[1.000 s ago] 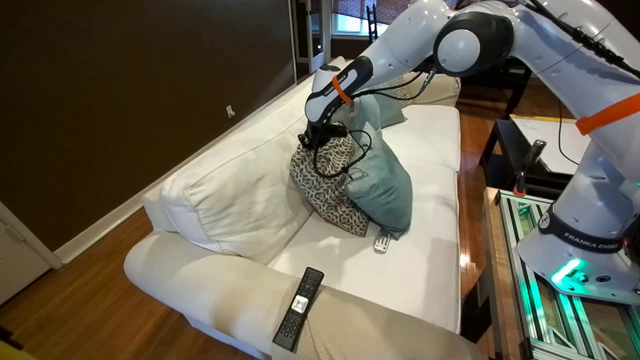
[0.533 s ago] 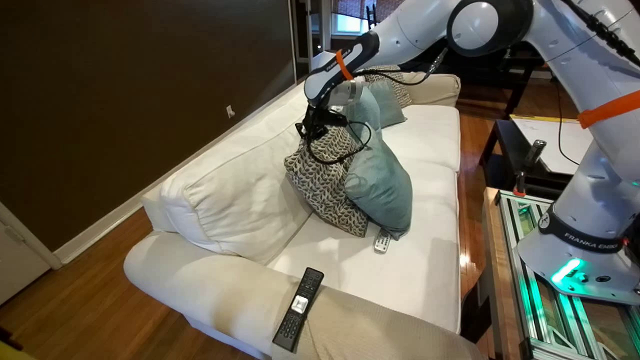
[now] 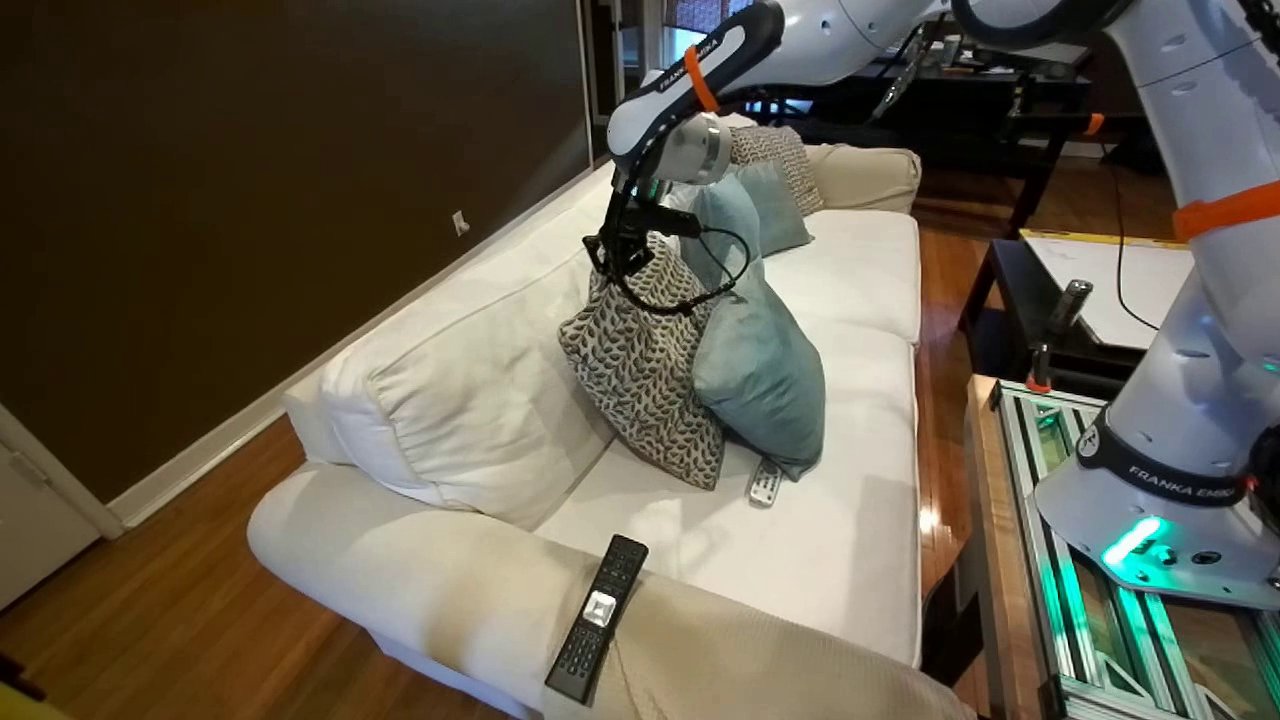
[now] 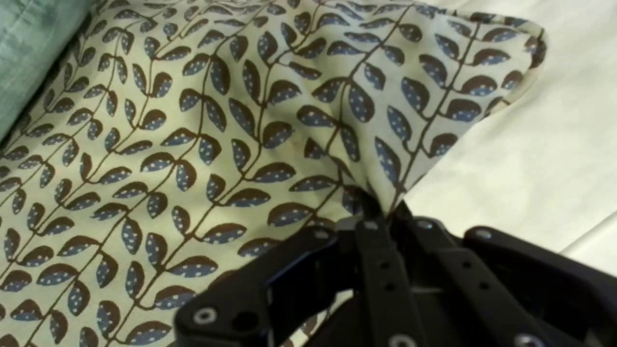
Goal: Swap the blue pillow and the cheetah print pillows' places
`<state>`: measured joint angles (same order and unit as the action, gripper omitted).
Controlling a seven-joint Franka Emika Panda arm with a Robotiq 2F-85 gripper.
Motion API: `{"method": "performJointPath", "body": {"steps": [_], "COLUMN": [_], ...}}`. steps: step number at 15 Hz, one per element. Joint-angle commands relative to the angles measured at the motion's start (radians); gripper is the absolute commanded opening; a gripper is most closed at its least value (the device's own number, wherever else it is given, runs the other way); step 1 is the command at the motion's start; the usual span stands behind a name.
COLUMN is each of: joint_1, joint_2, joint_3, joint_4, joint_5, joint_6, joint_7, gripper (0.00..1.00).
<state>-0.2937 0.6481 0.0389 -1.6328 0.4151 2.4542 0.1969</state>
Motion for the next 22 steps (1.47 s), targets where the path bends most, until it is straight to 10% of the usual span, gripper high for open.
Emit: {"method": "performJointPath", "body": {"steps": [1,13,14,22], "joint_1": [0.01,0.109,0.124,0.19], "joint_2": [-0.145,-0.186,-0.183,-0.31], "joint_3": [0.063,0.107,0.094,-0.014], "joint_4": [-0.106,-0.139,-0.139,-0.226], "joint_5": [0.126,0.351,0.335,0.137], "joint_6": [-0.03,-0.043,-0.039,0.0], "joint_7": [-0.036,-0.148,-0.134,-0.097], "gripper": [0.02,0.02,0.32,0.84]}}
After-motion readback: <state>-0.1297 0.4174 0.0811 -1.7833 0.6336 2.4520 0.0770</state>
